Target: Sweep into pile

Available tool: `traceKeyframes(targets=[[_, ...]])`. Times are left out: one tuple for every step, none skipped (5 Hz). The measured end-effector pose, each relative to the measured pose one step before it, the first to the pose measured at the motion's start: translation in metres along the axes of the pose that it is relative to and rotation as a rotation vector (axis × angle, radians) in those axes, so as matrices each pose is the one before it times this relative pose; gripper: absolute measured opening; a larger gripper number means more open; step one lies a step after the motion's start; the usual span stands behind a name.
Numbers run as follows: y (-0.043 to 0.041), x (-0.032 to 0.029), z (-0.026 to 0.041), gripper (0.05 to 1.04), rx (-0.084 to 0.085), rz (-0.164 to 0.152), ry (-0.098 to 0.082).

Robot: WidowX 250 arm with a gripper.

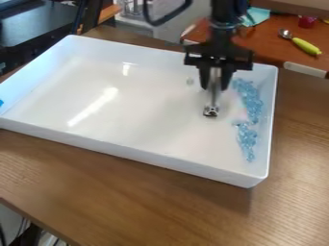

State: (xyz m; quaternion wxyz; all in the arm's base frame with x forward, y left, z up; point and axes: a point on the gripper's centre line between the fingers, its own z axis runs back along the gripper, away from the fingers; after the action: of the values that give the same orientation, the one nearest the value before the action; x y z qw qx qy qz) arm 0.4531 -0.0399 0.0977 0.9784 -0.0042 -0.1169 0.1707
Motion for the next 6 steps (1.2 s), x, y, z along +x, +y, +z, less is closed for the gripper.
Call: traceKeyframes(targets=[[-0.01466, -0.00337, -0.00064, 0.371, -0.0021, -0.0383, -0.0084], [0.00384, -0.00550, 0.00617, 0.371, -0.0292, 0.0148, -0.0069], [0.02906, 0.01004, 0.03487, 0.371, -0.0468, 0.0673, -0.0572], [0.04802, 0.01104, 0.00946, 0.371, 0.0289, 0.0727, -0.0083], [0.01344, 0.00198, -0.00555, 0.371, 0.0347, -0.0099, 0.0125], [0.00129, -0.00817, -0.02894, 0.371, 0.0554, -0.0154, 0.0531]])
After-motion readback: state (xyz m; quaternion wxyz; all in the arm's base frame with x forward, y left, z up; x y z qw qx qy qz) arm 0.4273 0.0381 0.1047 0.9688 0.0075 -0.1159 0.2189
